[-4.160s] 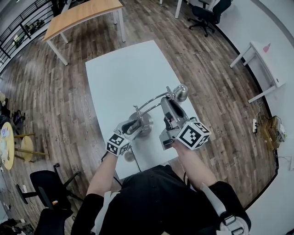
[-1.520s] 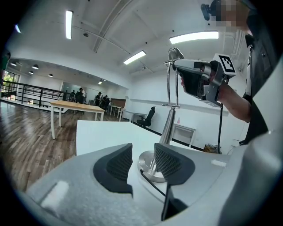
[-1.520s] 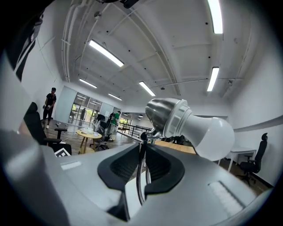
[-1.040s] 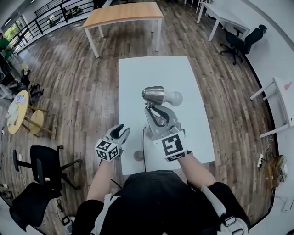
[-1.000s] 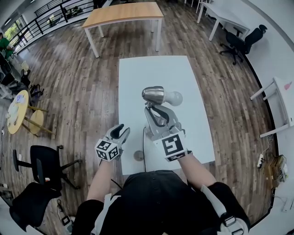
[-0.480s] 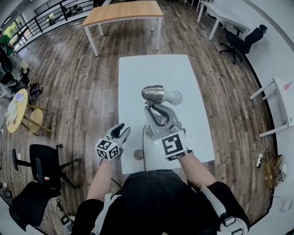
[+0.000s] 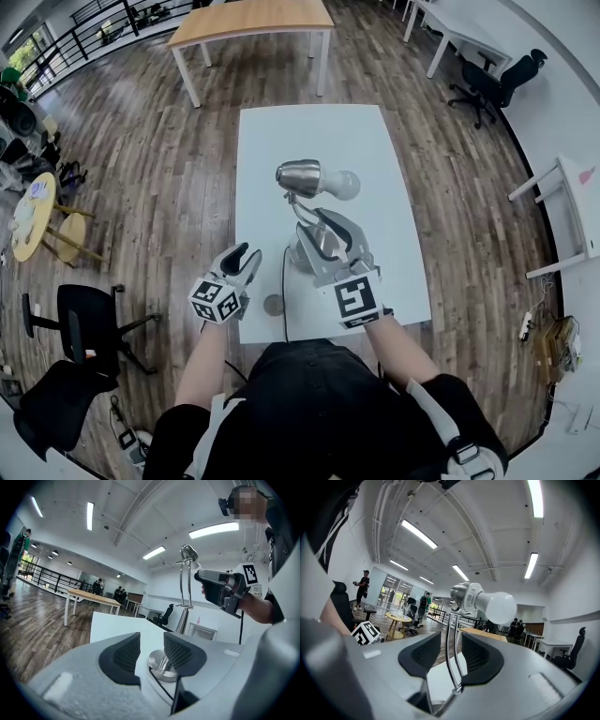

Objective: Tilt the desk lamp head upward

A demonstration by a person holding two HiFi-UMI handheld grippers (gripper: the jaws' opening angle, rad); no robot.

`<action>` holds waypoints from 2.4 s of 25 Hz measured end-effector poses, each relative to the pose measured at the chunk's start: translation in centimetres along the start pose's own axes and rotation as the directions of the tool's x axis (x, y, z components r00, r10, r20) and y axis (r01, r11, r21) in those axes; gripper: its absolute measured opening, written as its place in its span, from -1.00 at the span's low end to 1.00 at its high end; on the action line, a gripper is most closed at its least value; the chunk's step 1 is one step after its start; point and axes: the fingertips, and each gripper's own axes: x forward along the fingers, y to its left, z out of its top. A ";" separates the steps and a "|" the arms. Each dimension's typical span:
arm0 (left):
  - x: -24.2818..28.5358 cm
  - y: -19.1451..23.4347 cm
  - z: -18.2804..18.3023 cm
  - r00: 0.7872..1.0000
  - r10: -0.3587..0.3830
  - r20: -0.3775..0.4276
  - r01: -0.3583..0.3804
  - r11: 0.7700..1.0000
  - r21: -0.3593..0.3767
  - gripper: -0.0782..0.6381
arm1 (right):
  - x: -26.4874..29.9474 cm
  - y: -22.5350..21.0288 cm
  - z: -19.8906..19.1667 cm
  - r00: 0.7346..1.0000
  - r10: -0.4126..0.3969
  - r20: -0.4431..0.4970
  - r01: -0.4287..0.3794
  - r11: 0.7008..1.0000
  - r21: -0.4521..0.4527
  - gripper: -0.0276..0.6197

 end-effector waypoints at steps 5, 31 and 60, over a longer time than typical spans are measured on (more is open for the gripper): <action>0.3 -3.3 2.2 0.998 0.019 0.056 -0.021 0.999 0.041 -0.36 | -3.8 -1.7 -0.2 0.999 -0.012 0.032 0.010 0.998 0.063 -0.49; -10.6 -16.2 6.0 0.948 0.096 0.304 -0.108 0.994 0.023 -0.78 | -18.1 -1.4 -2.0 0.992 -0.085 0.088 0.066 0.977 0.201 -0.90; -27.2 -19.9 4.2 0.947 0.034 0.319 -0.069 0.993 0.099 -0.78 | -32.1 8.3 -0.6 0.966 -0.258 0.007 0.244 0.925 0.292 -0.90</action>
